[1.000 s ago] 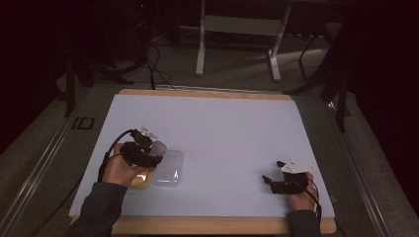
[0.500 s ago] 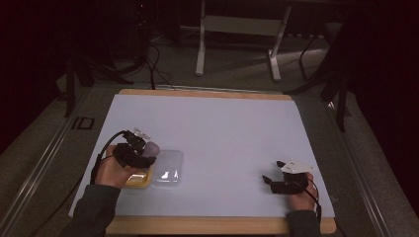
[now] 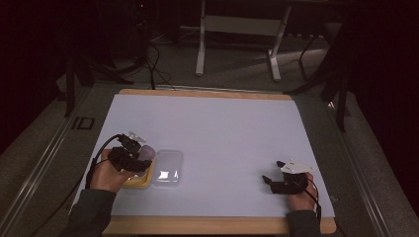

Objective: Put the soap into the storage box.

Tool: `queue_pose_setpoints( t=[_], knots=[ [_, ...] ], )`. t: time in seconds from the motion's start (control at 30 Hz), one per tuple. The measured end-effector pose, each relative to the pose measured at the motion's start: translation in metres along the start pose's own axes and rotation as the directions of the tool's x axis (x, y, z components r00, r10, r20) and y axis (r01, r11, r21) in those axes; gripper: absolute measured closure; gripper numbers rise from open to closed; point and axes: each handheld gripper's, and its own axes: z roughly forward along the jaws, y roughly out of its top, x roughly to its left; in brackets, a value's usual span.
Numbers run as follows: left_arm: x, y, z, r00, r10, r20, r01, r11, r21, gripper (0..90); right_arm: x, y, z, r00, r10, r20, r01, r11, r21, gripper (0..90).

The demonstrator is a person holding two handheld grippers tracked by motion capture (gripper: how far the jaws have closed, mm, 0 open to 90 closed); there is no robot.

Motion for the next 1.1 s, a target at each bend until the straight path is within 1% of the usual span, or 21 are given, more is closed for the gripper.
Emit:
queue_pose_setpoints(
  t=[0.13,0.4,0.67,0.77,0.83,0.97,1.07,1.1],
  knots=[
    [0.003,-0.004,0.001,0.9998,-0.019,0.001,0.019,0.9998,0.003,49.7,0.000,0.000,0.000,1.0000,0.000,0.002,0.000,1.000,0.000,19.8],
    [0.007,-0.010,0.005,0.9993,-0.037,0.004,0.037,0.9992,0.017,49.6,0.000,0.000,0.000,1.0000,-0.001,0.005,0.001,1.000,0.002,19.9],
    [0.010,-0.014,0.010,0.9979,-0.064,0.002,0.064,0.9973,0.035,49.6,0.000,0.000,0.000,1.0000,-0.002,0.005,0.002,1.000,0.003,19.9],
    [0.011,-0.015,0.013,0.9964,-0.085,0.003,0.084,0.9953,0.048,49.6,0.001,0.000,0.000,1.0000,-0.002,0.005,0.002,1.000,0.003,19.9],
    [0.012,-0.015,0.014,0.9960,-0.090,0.006,0.089,0.9943,0.058,49.6,0.001,0.000,0.000,1.0000,-0.002,0.005,0.002,1.000,0.003,19.9],
    [0.013,-0.015,0.016,0.9955,-0.094,-0.002,0.094,0.9930,0.072,49.6,0.001,0.000,0.000,1.0000,-0.003,0.006,0.003,1.000,0.004,19.9],
    [0.012,-0.016,0.018,0.9963,-0.086,0.002,0.086,0.9932,0.079,49.5,0.001,0.000,0.000,1.0000,-0.004,0.005,0.004,1.000,0.007,19.9],
    [0.012,-0.016,0.018,0.9963,-0.086,-0.002,0.085,0.9931,0.081,49.5,0.001,0.000,0.000,1.0000,-0.005,0.006,0.005,1.000,0.007,19.9]
  ],
)
